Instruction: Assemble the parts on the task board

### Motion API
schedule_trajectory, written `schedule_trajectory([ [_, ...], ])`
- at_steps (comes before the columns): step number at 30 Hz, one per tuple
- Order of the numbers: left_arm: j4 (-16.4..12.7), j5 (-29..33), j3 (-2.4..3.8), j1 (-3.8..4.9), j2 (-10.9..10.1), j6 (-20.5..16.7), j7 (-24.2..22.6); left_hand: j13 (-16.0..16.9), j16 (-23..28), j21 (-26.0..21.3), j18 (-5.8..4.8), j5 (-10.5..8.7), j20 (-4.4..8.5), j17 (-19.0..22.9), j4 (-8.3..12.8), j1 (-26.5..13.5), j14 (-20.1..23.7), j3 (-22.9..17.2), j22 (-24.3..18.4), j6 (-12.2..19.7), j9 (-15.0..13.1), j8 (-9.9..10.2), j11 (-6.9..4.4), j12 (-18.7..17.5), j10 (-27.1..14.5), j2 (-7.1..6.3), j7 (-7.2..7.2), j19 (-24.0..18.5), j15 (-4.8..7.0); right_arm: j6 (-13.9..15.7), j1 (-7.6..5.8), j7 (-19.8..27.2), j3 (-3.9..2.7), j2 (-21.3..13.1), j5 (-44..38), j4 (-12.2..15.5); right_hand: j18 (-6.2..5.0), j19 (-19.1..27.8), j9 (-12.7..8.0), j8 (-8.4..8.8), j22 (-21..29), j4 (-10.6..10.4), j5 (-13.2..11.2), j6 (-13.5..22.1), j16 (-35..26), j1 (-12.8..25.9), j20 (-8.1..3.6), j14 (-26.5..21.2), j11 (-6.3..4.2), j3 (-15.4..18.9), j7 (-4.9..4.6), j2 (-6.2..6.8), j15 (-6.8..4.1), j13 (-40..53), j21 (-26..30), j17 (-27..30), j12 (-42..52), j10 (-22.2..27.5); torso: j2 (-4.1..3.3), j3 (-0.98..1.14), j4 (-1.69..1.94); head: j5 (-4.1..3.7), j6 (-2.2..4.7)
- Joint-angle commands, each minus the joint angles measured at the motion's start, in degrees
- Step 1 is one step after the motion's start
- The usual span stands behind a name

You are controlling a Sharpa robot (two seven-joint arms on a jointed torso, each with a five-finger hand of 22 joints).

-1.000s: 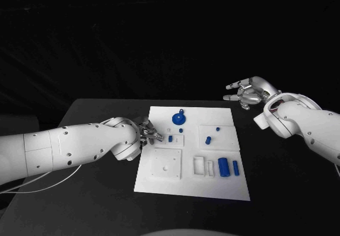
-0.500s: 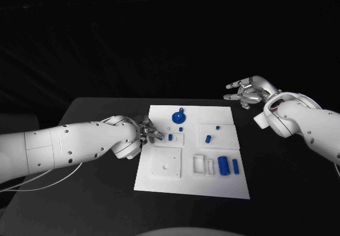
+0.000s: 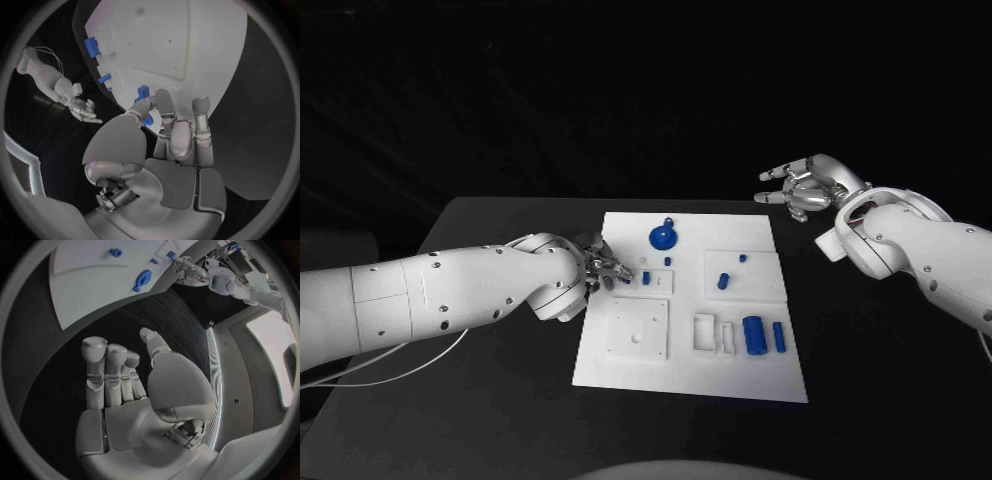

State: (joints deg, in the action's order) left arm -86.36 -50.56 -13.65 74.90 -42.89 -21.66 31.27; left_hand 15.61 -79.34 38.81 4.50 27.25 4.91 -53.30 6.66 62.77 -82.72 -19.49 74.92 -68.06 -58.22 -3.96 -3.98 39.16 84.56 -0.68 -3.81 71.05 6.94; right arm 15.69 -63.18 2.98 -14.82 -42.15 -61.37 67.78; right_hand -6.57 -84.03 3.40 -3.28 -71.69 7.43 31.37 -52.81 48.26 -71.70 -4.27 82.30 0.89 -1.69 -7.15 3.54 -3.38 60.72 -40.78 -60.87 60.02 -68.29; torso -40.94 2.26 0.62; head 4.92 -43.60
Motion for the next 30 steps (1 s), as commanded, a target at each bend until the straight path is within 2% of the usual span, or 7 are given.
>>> schedule_trajectory([
  [1,0.0,0.1,-0.21,-0.29,0.3,2.0,0.3,-0.1,-0.2,0.2,1.19,0.31,-0.50,-0.1,0.4,0.2,-0.3,-0.3,1.0,-12.2,-2.9,-0.2,-1.15,0.3,2.3,0.49,7.13,0.0,-0.05,-0.3,0.08,0.1,-0.03,0.1,-0.3,0.0,-0.89,-3.0,0.1,-0.14,0.0,0.2,0.3,-0.4,-0.2,0.5,-0.41,0.1,-0.25,-0.4,0.01,0.08,-0.24,0.0,0.1,0.1,-0.3,0.1,0.01,-0.01,0.04,-0.01,-0.05],
  [14,0.1,-1.4,-0.20,-0.28,0.1,2.2,0.7,-0.4,-0.4,0.4,1.62,0.48,-0.97,-0.5,1.1,0.7,-0.3,-0.6,1.0,-12.3,-3.1,-0.1,-1.16,0.5,2.3,0.50,7.11,0.0,-0.11,-0.4,0.24,0.1,-0.03,0.1,-0.3,-0.1,-0.90,-2.9,0.1,-0.14,0.0,0.2,0.6,-0.5,-0.2,0.6,-0.41,0.1,-0.26,-0.5,0.01,0.12,-0.25,0.0,0.2,0.1,-0.3,0.1,0.00,-0.05,0.06,-0.01,-0.06],
  [30,0.3,-2.1,-0.20,-0.28,-0.1,2.9,1.1,-0.7,-0.6,0.7,2.18,0.67,-1.51,-0.8,1.6,0.6,-0.4,-0.9,1.0,-12.4,-3.3,-0.1,-1.17,0.8,2.3,0.59,7.12,-0.1,-0.14,-0.4,0.52,0.2,-0.03,0.1,-0.3,-0.2,-0.89,-3.0,0.1,-0.15,0.0,0.3,1.0,-0.5,-0.2,0.7,-0.42,0.1,-0.26,-0.8,0.01,0.20,-0.26,0.0,0.2,0.1,-0.3,0.1,0.00,0.00,0.01,0.12,-0.18],
])
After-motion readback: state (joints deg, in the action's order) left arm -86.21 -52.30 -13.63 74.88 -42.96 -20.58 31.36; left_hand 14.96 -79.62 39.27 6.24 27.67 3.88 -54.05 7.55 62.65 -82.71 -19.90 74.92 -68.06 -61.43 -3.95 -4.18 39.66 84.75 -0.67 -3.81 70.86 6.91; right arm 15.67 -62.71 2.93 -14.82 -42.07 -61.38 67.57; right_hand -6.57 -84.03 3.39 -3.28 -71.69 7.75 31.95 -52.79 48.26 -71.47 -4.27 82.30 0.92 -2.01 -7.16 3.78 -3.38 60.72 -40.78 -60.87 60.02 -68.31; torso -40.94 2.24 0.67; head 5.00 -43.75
